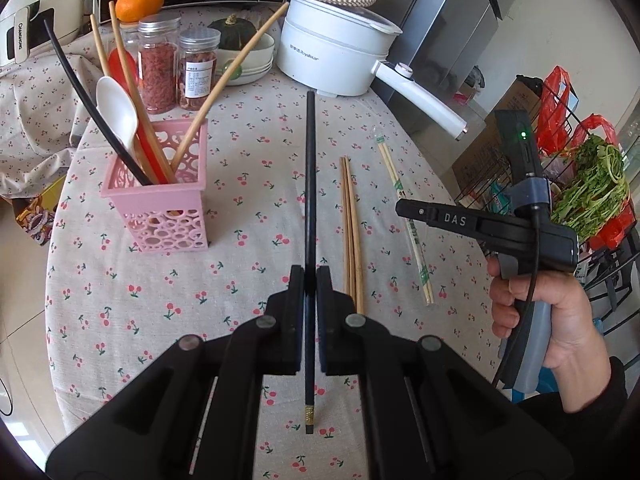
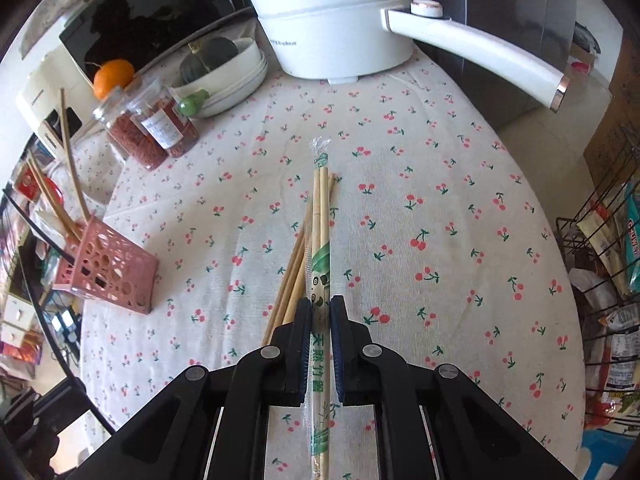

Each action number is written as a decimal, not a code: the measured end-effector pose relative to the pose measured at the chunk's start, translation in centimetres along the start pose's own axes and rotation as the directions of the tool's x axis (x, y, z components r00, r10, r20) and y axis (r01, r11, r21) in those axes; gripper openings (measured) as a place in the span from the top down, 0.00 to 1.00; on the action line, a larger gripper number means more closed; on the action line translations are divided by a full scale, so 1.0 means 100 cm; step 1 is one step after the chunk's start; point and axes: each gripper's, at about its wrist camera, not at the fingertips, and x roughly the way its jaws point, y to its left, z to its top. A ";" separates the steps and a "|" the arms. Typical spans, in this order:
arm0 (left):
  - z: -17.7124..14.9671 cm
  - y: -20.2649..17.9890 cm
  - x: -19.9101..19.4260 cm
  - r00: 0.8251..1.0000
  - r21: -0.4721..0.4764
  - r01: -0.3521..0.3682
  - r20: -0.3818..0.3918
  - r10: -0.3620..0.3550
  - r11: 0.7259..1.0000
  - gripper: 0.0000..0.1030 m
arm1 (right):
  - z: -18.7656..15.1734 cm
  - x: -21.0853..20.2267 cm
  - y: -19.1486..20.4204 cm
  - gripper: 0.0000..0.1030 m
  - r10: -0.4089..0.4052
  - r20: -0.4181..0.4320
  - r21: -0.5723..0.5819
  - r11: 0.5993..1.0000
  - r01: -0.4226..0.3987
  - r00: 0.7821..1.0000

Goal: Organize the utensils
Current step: 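Drop the black chopstick into the pink holder with the left gripper while the right carries the wrapped chopsticks, then lower the wrapped chopsticks into the pink holder and open the right gripper, then withdraw both grippers and move toward the last two wooden chopsticks, then grasp a wooden chopstick with the left gripper and lift it, then grasp the last wooden chopstick with the right gripper while the left carries its chopstick to the holder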

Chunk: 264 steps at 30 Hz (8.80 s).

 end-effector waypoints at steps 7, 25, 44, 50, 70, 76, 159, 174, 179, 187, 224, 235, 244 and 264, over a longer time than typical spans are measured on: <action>0.004 -0.005 -0.029 0.994 0.010 0.004 0.108 -0.005 1.000 0.94 | 0.004 -0.062 0.000 0.91 0.089 0.176 0.029 0.995 -0.095 0.980; 0.043 0.014 -0.105 0.894 -0.023 -0.020 0.447 0.028 1.000 0.94 | -0.005 -0.109 0.041 0.91 0.238 0.316 -0.075 0.971 -0.226 0.918; 0.060 0.065 -0.083 0.828 -0.192 -0.095 0.530 0.184 0.977 0.94 | -0.009 -0.095 0.052 0.91 0.229 0.271 -0.109 0.972 -0.206 0.935; 0.068 0.073 -0.054 0.862 -0.171 -0.100 0.478 0.172 0.980 0.92 | -0.009 -0.093 0.055 0.91 0.221 0.266 -0.106 0.974 -0.200 0.938; 0.014 0.118 -0.057 0.975 -0.257 -0.136 0.138 0.176 0.957 0.26 | 0.008 -0.086 0.116 0.91 0.440 0.448 -0.080 0.887 -0.455 0.778; -0.013 0.147 -0.064 0.978 -0.252 -0.172 0.071 0.196 0.952 0.25 | 0.015 -0.068 0.163 0.91 0.362 0.571 -0.126 0.925 -0.357 0.737; 0.014 -0.012 0.082 0.952 0.071 -0.255 -0.158 0.263 0.964 0.01 | -0.012 -0.048 -0.052 0.12 -0.163 -0.076 -0.048 0.986 0.160 0.984; 0.045 -0.033 0.158 0.910 0.056 -0.256 -0.321 0.260 0.965 0.17 | 0.003 -0.036 -0.103 0.08 -0.148 -0.105 0.061 0.986 0.155 0.983; 0.046 -0.037 0.166 0.907 0.064 -0.242 -0.339 0.249 0.968 0.36 | 0.004 -0.034 -0.110 0.08 -0.137 -0.111 0.074 0.987 0.146 0.984; 0.066 -0.056 0.187 0.889 0.113 -0.269 -0.353 0.292 0.956 0.57 | 0.004 -0.031 -0.112 0.07 -0.125 -0.121 0.087 0.987 0.136 0.985; 0.005 0.027 0.035 0.994 -0.056 0.016 -0.110 -0.022 0.998 0.90 | 0.024 0.058 -0.013 0.20 -0.094 -0.180 0.074 0.991 0.109 0.979; 0.009 0.042 0.004 0.999 -0.076 0.027 -0.035 -0.029 0.997 0.90 | 0.025 0.078 0.033 0.70 -0.222 -0.102 -0.112 0.971 0.210 0.970; 0.018 0.057 -0.027 0.995 -0.113 0.022 0.101 -0.010 0.993 0.90 | 0.017 0.064 0.034 0.93 -0.084 -0.068 -0.063 0.995 0.080 0.994; 0.065 0.073 -0.066 0.706 -0.117 -0.164 0.680 0.199 0.980 0.90 | 0.021 -0.067 0.068 0.93 0.210 0.299 -0.095 0.977 -0.190 0.931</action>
